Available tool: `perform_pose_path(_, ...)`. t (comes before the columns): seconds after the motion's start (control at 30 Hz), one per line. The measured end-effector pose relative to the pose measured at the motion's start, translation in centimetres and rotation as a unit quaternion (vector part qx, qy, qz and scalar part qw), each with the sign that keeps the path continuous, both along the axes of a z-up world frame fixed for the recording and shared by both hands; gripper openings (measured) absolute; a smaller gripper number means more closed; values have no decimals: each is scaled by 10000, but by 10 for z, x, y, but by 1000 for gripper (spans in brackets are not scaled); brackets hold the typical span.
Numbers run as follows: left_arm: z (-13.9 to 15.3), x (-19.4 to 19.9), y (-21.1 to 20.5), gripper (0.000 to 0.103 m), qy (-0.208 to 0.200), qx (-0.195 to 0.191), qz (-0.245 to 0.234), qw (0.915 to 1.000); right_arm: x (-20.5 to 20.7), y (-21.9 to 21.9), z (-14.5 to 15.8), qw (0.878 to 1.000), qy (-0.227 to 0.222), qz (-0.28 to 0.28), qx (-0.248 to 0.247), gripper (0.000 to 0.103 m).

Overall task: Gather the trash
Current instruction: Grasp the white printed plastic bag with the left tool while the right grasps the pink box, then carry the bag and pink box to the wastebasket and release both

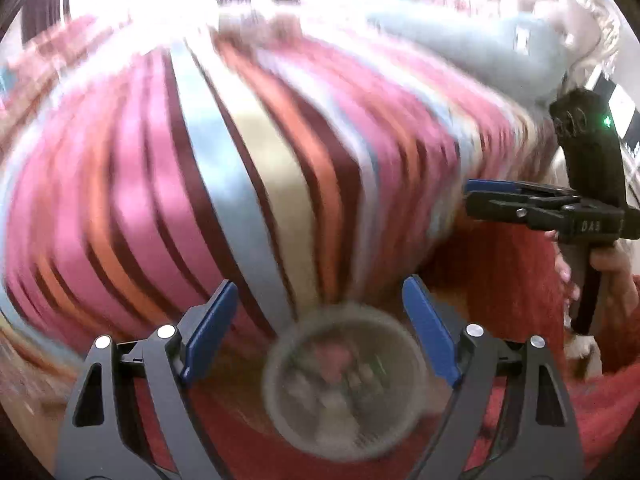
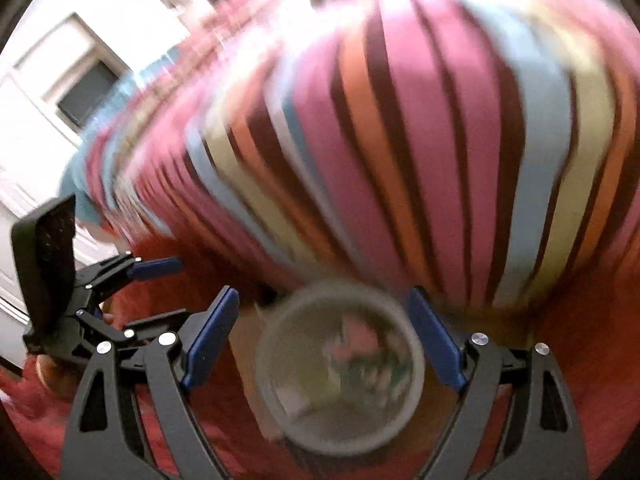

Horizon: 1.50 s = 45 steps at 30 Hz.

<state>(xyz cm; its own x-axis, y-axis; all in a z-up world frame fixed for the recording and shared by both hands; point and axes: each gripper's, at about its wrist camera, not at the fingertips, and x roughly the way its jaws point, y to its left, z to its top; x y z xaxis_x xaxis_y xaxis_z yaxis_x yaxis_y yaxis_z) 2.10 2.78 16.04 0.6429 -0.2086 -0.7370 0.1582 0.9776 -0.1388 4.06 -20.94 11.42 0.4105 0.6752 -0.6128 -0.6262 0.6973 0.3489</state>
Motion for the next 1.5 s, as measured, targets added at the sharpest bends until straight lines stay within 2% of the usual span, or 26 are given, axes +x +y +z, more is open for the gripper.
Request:
perform_pose_path(0.03, 14, 12, 10, 82, -200, 59, 43, 9998, 5, 0, 9, 9998, -182, -13, 12, 82)
perform_pose_path(0.1, 37, 46, 36, 82, -500, 187, 325, 9980, 33, 6, 42, 9941, -1050, -234, -142, 82)
perform_pose_path(0.17, 47, 76, 59, 82, -625, 238, 656, 9956, 52, 11, 53, 9891, -1408, -375, -222, 82)
perform_pose_path(0.23, 53, 121, 92, 82, -650, 122, 1131, 9914, 94, 21, 67, 9842, -1668, -553, -204, 82)
perform_pose_path(0.37, 55, 211, 147, 82, -579, -37, 1849, 9810, 177, 46, 81, 9829, -1701, -639, -302, 82)
perform_pose_path(0.4, 55, 231, 158, 82, -538, -84, 1959, 9791, 185, 48, 82, 9831, -1690, -628, -316, 82)
perform_pose_path(0.53, 55, 296, 184, 82, -445, 101, 2230, 9737, 258, 80, 92, 9830, -1639, -662, -501, 82)
perform_pose_path(0.6, 55, 328, 190, 82, -408, 201, 2260, 9731, 275, 83, 97, 9835, -1619, -605, -540, 82)
perform_pose_path(0.63, 56, 334, 191, 82, -415, 201, 2287, 9724, 297, 93, 98, 9839, -1584, -566, -609, 82)
perform_pose_path(0.73, 50, 363, 199, 82, -448, 56, 2322, 9716, 324, 97, 104, 9836, -1586, -553, -652, 82)
perform_pose_path(0.8, 43, 381, 203, 82, -393, 23, 2335, 9716, 341, 108, 97, 9822, -1634, -547, -752, 82)
perform_pose_path(0.97, 33, 412, 196, 82, -334, 447, 2136, 9753, 368, 122, 80, 9828, -1621, -337, -813, 82)
perform_pose_path(1.07, 35, 418, 195, 82, -558, 510, 2173, 9732, 378, 127, 78, 9807, -1678, -172, -993, 82)
perform_pose_path(1.13, 34, 425, 194, 82, -566, 524, 2188, 9727, 379, 130, 76, 9777, -1794, -178, -1079, 82)
perform_pose_path(1.2, 31, 433, 191, 82, -520, 733, 2139, 9727, 377, 133, 74, 9747, -1902, -152, -1162, 82)
perform_pose_path(1.27, 28, 441, 190, 82, -505, 860, 2086, 9729, 376, 133, 71, 9748, -1939, -147, -1097, 82)
perform_pose_path(1.37, 26, 450, 192, 89, -422, 833, 2136, 9724, 378, 134, 68, 9763, -1895, -167, -1027, 82)
perform_pose_path(1.5, 23, 452, 186, 89, -372, 1001, 2121, 9714, 380, 133, 68, 9797, -1788, -211, -881, 81)
